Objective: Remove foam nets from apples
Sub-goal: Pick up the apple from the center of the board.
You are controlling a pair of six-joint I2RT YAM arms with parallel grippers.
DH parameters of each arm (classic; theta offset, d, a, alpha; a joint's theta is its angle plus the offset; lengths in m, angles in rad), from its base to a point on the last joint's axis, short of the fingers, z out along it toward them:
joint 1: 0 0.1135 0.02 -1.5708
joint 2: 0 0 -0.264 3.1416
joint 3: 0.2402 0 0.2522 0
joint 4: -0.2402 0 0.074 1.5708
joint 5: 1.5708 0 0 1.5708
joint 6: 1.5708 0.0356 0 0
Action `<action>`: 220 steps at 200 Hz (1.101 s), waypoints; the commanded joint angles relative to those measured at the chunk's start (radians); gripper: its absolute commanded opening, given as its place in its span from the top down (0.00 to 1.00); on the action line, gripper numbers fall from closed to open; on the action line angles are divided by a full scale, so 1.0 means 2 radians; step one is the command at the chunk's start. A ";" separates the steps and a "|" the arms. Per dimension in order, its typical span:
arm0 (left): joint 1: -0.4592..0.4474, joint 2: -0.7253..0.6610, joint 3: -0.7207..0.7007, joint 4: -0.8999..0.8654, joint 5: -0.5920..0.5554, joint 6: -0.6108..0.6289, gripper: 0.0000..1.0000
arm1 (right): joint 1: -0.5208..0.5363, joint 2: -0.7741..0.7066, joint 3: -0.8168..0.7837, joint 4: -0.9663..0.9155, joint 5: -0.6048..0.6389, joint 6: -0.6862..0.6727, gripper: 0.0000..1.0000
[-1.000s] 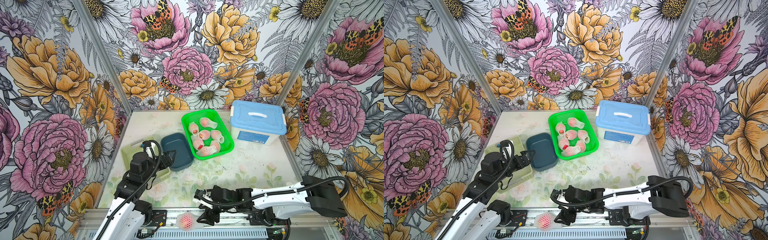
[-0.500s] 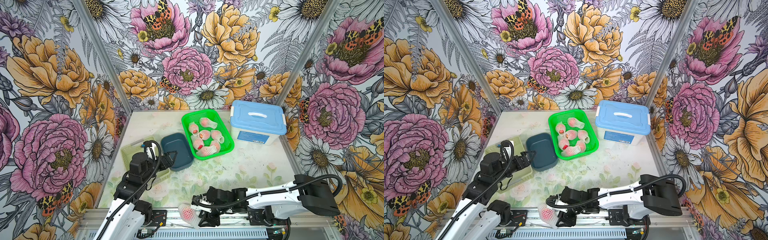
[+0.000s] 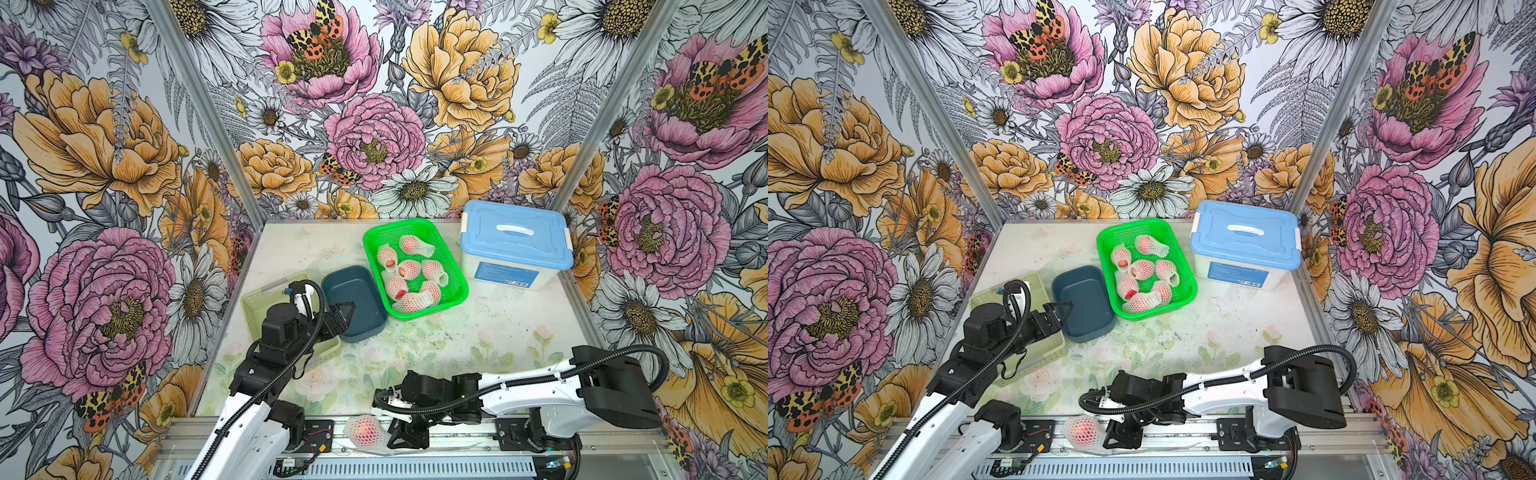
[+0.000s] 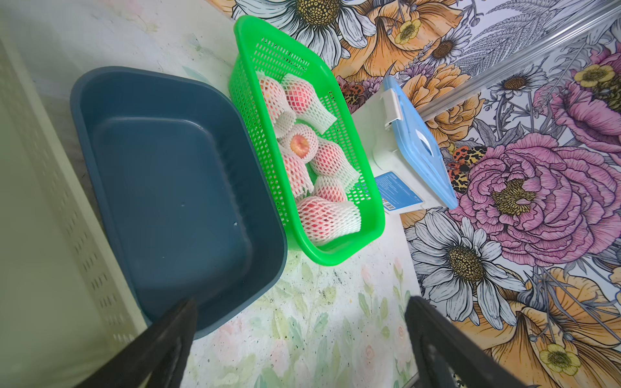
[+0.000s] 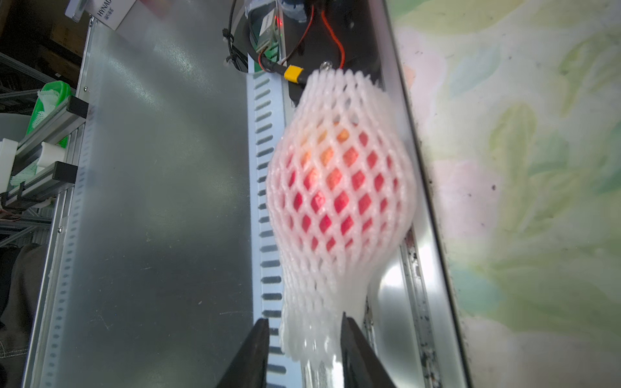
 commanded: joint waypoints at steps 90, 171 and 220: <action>0.005 -0.029 0.003 -0.005 -0.001 0.011 0.01 | -0.007 0.064 0.068 -0.062 -0.002 -0.038 0.66; 0.005 -0.022 0.021 -0.015 0.006 0.022 0.01 | -0.032 -0.023 0.032 -0.080 0.004 -0.053 1.00; -0.043 0.012 0.024 -0.004 -0.003 0.026 0.01 | -0.085 -0.135 -0.011 -0.122 0.040 -0.047 1.00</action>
